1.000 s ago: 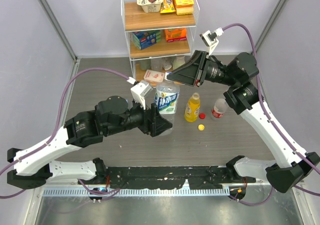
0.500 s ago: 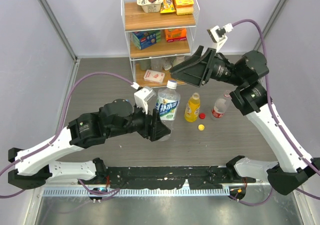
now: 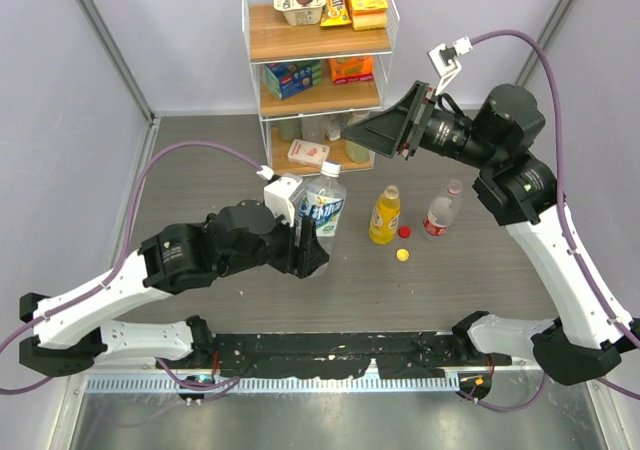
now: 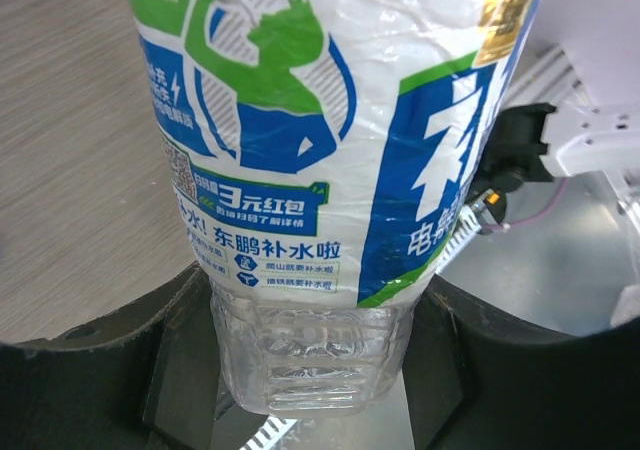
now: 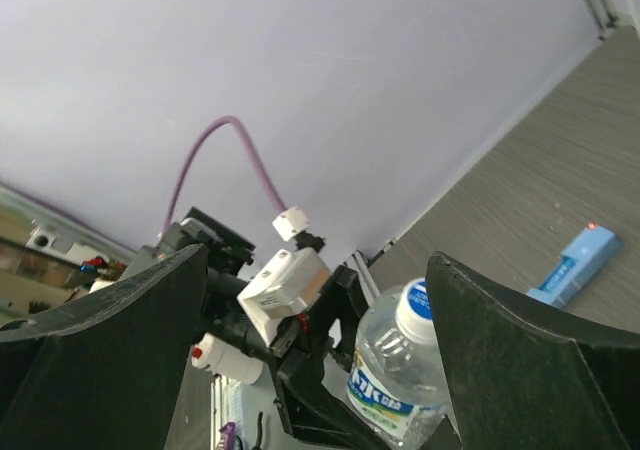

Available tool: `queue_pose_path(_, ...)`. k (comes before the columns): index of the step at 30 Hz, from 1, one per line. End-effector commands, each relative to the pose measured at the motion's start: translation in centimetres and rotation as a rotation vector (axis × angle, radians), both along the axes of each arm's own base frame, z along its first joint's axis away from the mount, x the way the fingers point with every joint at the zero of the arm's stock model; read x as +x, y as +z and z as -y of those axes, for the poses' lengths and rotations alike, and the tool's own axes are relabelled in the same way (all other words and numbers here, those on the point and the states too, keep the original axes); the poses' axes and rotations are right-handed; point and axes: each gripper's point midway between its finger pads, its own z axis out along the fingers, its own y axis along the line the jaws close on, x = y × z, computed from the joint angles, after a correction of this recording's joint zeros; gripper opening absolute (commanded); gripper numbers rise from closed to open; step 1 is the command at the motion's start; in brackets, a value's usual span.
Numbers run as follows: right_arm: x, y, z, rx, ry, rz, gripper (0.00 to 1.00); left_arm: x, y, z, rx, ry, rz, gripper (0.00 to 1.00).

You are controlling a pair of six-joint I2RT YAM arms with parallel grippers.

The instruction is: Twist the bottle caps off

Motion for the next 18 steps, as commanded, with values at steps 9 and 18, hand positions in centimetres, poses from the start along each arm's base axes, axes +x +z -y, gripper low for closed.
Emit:
queue_pose_path(9,5.0,-5.0,1.6,-0.175,-0.299,-0.284,0.94,3.1,0.1,-2.7,0.148,0.218,0.042,0.00)
queue_pose_path(18,4.7,-9.2,-2.2,-0.327,-0.331,-0.387,0.94,3.8,-1.0,-2.3,0.263,0.232,0.032,0.00)
